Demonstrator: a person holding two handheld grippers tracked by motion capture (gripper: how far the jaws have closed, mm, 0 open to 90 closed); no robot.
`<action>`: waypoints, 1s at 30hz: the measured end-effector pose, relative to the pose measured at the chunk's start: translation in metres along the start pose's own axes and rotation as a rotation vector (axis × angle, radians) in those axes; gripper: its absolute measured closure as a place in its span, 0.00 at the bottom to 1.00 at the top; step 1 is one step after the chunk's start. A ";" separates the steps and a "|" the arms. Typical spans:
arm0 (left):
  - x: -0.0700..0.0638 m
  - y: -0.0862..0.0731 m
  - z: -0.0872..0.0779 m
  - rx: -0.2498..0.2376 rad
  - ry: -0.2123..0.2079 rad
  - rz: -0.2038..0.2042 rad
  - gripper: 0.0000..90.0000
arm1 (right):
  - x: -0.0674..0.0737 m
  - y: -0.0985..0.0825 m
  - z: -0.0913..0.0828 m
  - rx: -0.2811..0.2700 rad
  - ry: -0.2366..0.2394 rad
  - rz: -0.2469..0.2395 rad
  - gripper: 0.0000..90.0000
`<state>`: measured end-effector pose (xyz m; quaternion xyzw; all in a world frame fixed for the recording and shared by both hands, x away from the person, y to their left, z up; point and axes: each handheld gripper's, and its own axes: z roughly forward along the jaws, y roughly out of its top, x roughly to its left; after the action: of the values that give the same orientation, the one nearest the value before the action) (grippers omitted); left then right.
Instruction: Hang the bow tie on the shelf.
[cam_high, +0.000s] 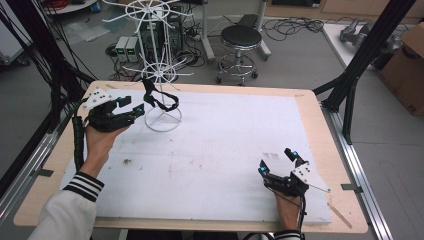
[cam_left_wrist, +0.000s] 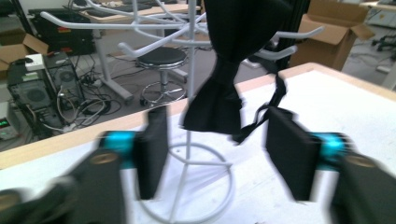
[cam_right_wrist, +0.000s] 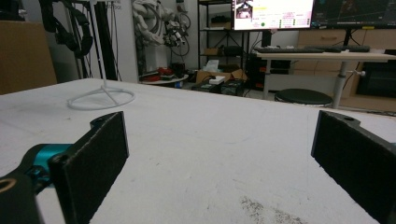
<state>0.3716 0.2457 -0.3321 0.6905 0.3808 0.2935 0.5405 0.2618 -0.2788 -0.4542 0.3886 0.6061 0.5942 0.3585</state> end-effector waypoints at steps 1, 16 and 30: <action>0.002 -0.002 -0.002 -0.009 -0.002 0.010 0.21 | 0.000 0.000 0.000 -0.002 0.000 -0.002 0.03; 0.023 -0.077 -0.069 -0.174 -0.070 0.036 0.12 | 0.001 0.000 0.000 0.005 0.000 -0.007 0.03; 0.003 -0.141 -0.084 -0.234 -0.098 0.000 0.13 | 0.001 0.000 0.000 -0.003 -0.001 -0.012 0.03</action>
<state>0.2749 0.3098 -0.4479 0.6361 0.3171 0.3019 0.6353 0.2608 -0.2778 -0.4544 0.3846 0.6076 0.5927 0.3629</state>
